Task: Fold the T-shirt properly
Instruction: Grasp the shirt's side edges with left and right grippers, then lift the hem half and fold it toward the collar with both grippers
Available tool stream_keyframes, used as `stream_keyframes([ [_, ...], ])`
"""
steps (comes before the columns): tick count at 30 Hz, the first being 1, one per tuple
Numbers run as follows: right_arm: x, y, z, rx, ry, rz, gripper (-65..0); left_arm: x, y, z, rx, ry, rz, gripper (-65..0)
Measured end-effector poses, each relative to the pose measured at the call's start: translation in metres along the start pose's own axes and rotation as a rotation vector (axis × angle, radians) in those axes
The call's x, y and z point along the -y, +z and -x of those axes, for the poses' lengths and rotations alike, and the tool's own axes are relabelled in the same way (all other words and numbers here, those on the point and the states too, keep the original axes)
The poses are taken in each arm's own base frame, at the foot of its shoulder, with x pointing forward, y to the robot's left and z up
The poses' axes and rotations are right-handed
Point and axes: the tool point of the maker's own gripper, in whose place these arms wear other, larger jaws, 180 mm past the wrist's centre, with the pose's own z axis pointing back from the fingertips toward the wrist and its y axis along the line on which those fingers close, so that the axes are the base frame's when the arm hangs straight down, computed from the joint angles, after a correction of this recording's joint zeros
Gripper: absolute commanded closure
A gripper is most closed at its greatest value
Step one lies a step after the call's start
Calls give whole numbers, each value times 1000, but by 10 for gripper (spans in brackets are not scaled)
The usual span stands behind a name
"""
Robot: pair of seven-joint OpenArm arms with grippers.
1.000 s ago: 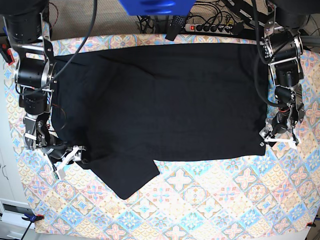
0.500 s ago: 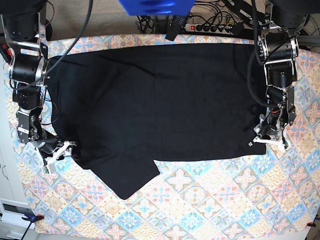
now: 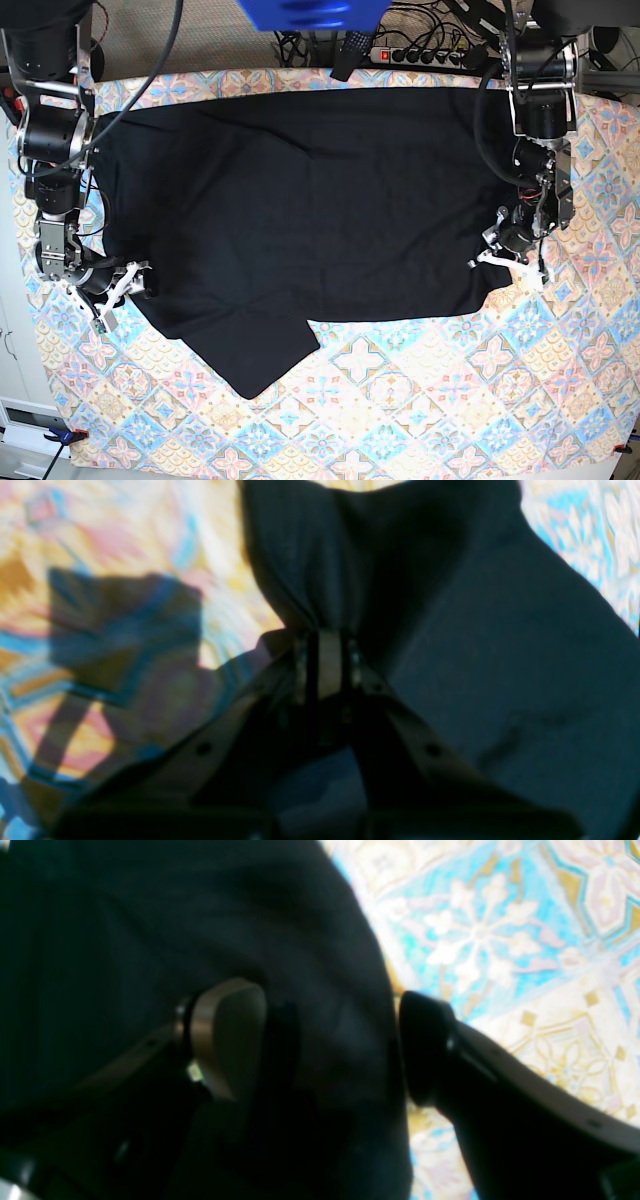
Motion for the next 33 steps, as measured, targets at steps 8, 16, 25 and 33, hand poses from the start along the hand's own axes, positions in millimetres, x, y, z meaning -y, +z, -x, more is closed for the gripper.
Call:
stream_keyframes([
  [8,0,0,-6,24,29,3,-449,-3,28,12,11,-82,10,0],
  [16,2,-6,37,-2,-55,42,-449,18,58,21,54,-160,75,0],
  [25,-9,-11,39,-23,7,10,-422,32,83,30,67,-215,114,0],
  [33,-7,-10,38,-23,10,13,-174,35,89,34,70,-227,124,0],
])
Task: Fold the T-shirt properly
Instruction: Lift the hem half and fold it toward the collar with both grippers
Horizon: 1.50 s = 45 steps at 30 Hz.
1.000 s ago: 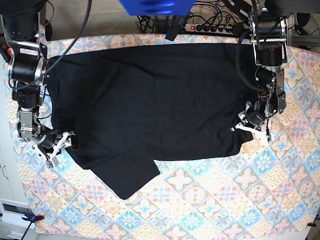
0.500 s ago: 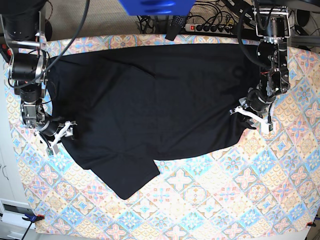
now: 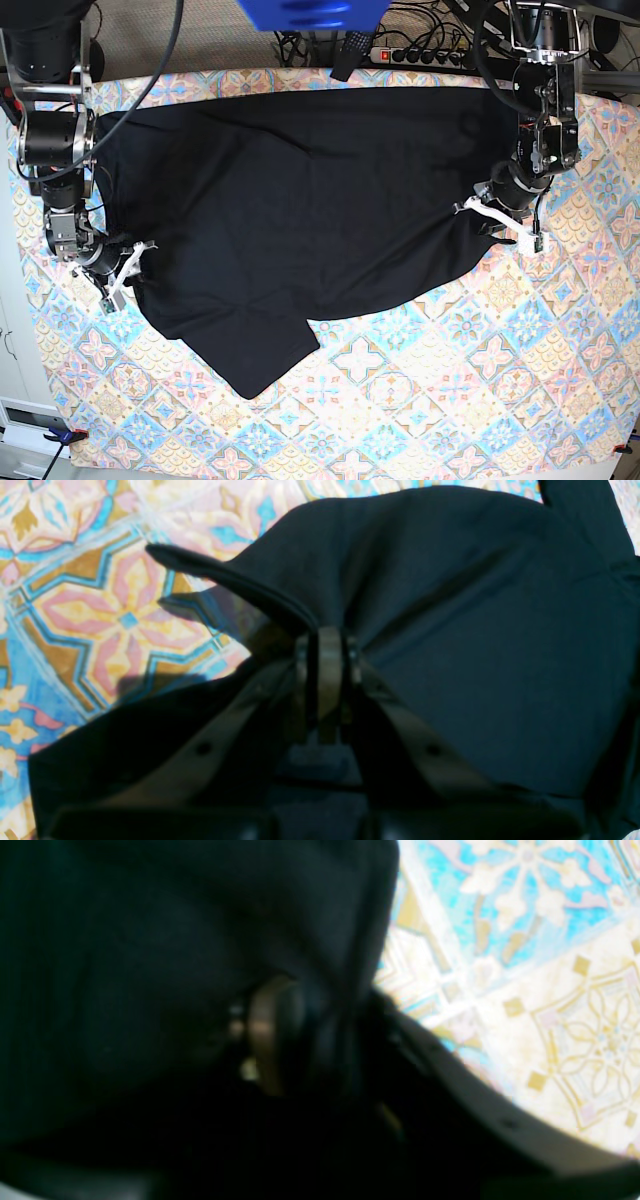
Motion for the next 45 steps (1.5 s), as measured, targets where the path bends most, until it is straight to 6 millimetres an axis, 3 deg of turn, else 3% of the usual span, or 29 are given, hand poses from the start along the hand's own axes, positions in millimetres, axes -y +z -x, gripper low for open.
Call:
stream_keyframes([
  [5,0,0,-5,3,24,1,-192,-1,0,2,-4,1,-1,0],
  [9,2,1,-26,49,48,7,-190,-1,1,3,-6,1,-2,0],
  [12,2,1,-26,50,44,6,-144,-1,1,3,-5,1,-2,0],
  [16,2,0,-25,32,50,3,-36,-1,1,4,-8,1,-2,0],
  [21,5,1,-44,68,57,11,-24,-1,1,4,-8,1,-3,0],
  [26,4,1,-31,28,50,8,-22,-1,1,4,-7,1,-3,0],
  [35,4,4,-31,35,49,-14,-12,-2,3,2,-4,-9,-4,0],
  [37,8,12,-26,69,21,-19,-12,1,11,-1,5,-46,7,0],
  [42,24,37,14,-8,30,41,-12,-5,20,-3,6,-75,-3,0],
  [45,30,55,20,6,57,87,-11,-18,27,-5,20,-66,-33,0],
])
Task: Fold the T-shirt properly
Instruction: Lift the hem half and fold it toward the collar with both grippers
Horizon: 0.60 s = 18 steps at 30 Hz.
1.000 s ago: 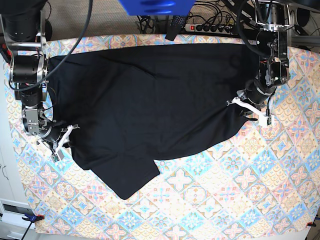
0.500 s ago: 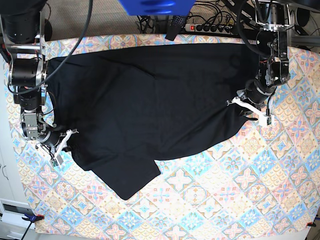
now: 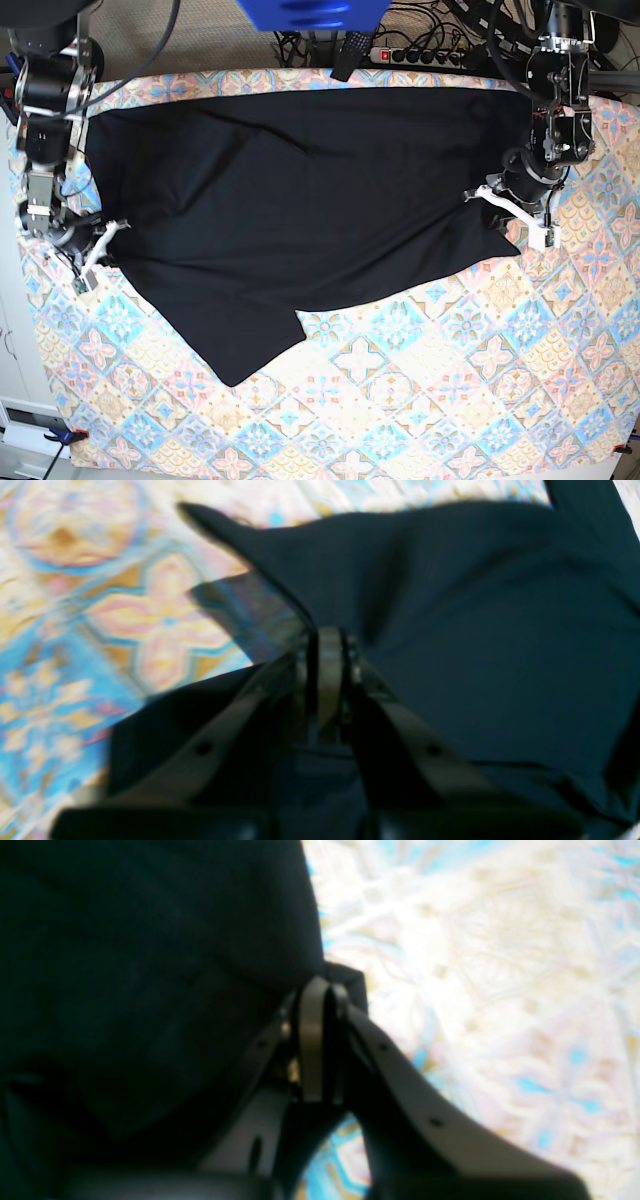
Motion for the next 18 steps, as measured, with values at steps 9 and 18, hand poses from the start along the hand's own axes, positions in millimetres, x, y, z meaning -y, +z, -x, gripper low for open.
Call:
stream_keyframes([
  [9,21,53,27,-28,44,127,-11,6,28,-11,50,-57,9,0],
  [18,18,43,15,-22,58,107,-108,0,29,-10,53,-47,-9,0],
])
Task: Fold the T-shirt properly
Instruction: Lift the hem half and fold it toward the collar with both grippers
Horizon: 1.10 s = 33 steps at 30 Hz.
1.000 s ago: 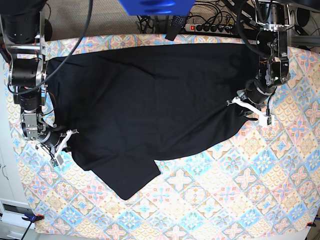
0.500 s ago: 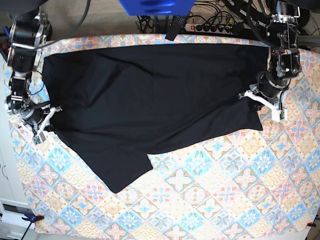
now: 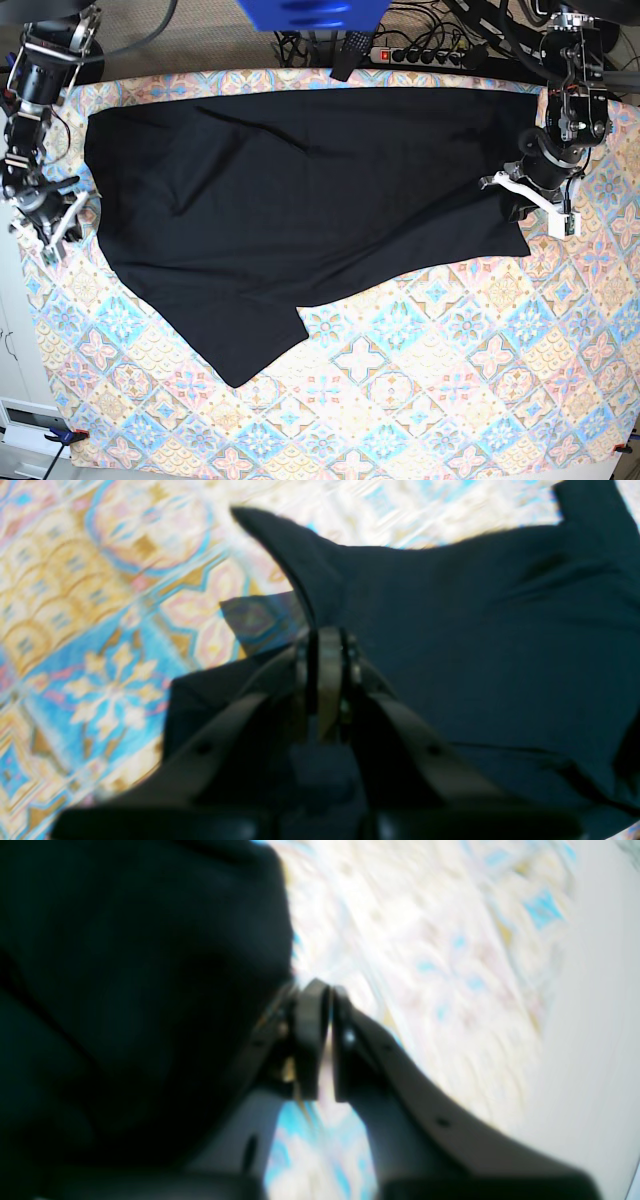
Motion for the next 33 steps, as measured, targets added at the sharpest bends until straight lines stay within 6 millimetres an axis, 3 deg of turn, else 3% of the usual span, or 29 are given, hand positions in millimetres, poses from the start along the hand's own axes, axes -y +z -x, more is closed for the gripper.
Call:
stream_keyframes([
  [5,-22,-33,-41,26,20,-95,-216,0,0,2,-8,1,-1,0],
  [10,-22,-47,-43,-29,25,-120,-228,0,0,2,-6,2,0,0],
  [14,-24,-55,-62,11,35,-137,-228,0,0,3,-8,3,0,0],
  [20,-39,-68,-45,-46,10,-194,-228,0,0,2,-5,1,-1,0],
  [24,-34,-70,-54,-6,-14,-187,-228,0,0,2,-6,1,-1,0],
  [33,-36,-71,-50,-22,-18,-198,-224,0,0,2,-5,1,-1,0],
])
